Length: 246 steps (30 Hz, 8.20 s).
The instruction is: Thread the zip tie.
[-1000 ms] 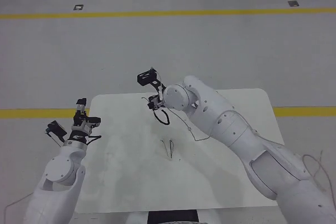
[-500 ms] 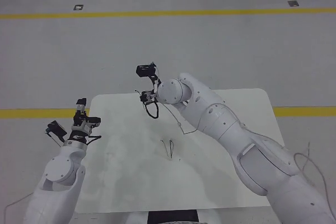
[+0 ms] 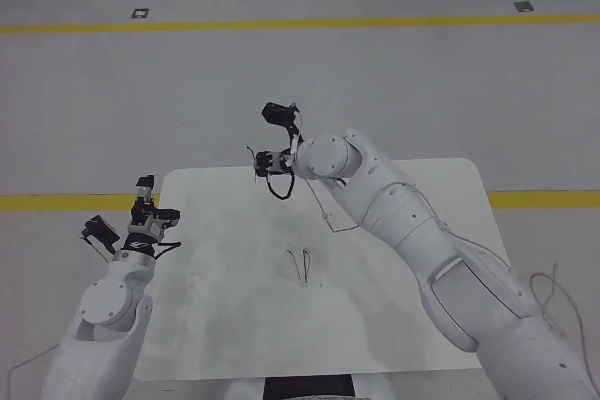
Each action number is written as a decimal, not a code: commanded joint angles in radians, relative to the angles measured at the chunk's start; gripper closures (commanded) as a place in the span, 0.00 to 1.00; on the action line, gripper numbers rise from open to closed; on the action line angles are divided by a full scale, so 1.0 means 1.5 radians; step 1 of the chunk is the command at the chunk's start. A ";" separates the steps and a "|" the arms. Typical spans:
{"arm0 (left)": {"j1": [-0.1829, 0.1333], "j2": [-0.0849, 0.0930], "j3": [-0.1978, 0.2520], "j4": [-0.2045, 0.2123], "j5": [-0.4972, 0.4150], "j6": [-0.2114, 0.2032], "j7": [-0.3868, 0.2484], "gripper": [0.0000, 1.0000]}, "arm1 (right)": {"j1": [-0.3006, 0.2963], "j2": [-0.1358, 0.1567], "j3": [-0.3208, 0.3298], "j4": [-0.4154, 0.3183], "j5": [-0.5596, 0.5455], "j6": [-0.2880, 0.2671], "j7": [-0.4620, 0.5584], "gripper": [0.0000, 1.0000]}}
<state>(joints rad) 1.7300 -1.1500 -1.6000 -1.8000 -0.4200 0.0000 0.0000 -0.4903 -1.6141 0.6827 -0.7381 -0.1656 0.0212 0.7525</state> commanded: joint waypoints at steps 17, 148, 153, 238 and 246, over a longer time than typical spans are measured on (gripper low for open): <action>-0.004 0.001 0.004 -0.004 0.047 -0.020 -0.013 0.00 | -0.016 -0.002 0.059 0.054 0.129 -0.112 0.020 1.00; -0.415 0.377 0.631 0.137 1.327 0.227 0.176 0.86 | -0.127 -0.061 0.083 -0.120 0.164 0.213 -0.173 1.00; -0.419 0.378 0.638 0.137 1.327 0.227 0.175 0.89 | -0.124 -0.064 0.084 -0.115 0.164 0.213 -0.172 1.00; -0.341 0.413 0.522 0.048 0.325 -0.227 0.118 1.00 | -0.208 0.022 0.304 -0.103 0.299 0.013 0.210 0.00; -0.318 0.414 0.444 0.044 0.076 -0.227 -0.068 1.00 | -0.195 0.030 0.315 -0.052 0.327 -0.014 0.247 0.00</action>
<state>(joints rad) 1.2462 -0.5275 -0.9154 -1.7369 -0.2563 -0.3400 -0.0606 -0.7846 -1.5696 1.1547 -0.8246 0.3203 0.0043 1.1158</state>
